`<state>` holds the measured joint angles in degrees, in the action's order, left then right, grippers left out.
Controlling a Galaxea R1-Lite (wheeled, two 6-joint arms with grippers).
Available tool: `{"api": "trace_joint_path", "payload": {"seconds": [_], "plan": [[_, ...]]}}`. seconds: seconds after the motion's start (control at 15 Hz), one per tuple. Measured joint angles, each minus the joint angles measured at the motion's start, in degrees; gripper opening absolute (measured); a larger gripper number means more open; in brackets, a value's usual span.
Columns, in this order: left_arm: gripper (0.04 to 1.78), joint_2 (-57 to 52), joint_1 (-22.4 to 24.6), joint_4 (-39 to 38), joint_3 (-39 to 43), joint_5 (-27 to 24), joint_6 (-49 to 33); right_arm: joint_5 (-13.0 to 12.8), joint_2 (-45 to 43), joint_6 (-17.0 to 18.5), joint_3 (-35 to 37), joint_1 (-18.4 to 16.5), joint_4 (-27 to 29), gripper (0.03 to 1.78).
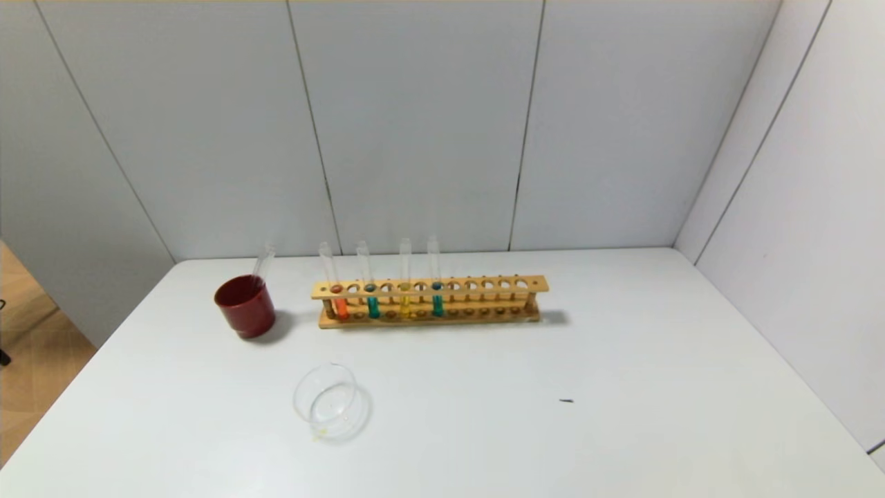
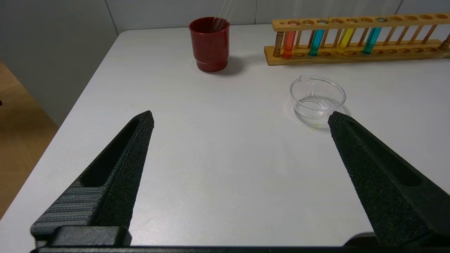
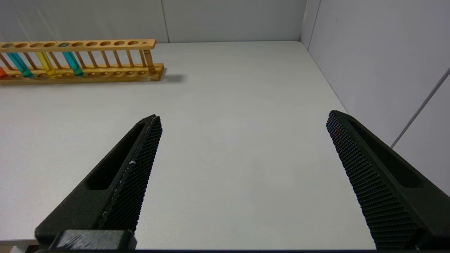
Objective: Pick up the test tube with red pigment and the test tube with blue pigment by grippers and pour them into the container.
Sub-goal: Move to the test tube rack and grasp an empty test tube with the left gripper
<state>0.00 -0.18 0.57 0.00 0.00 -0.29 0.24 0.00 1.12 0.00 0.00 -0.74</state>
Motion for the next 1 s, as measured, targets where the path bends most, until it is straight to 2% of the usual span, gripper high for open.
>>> {"api": "trace_joint_path", "payload": {"seconds": [0.87,1.0], "plan": [[1.75,0.00,0.00,-0.11,-0.05,0.22,0.29,0.00,0.00,0.02,0.00,0.00,0.00,1.71],[1.75,0.02,0.00,0.48,-1.95,-0.22,0.18,0.00,0.00,0.02,0.00,0.00,0.00,1.71]]}}
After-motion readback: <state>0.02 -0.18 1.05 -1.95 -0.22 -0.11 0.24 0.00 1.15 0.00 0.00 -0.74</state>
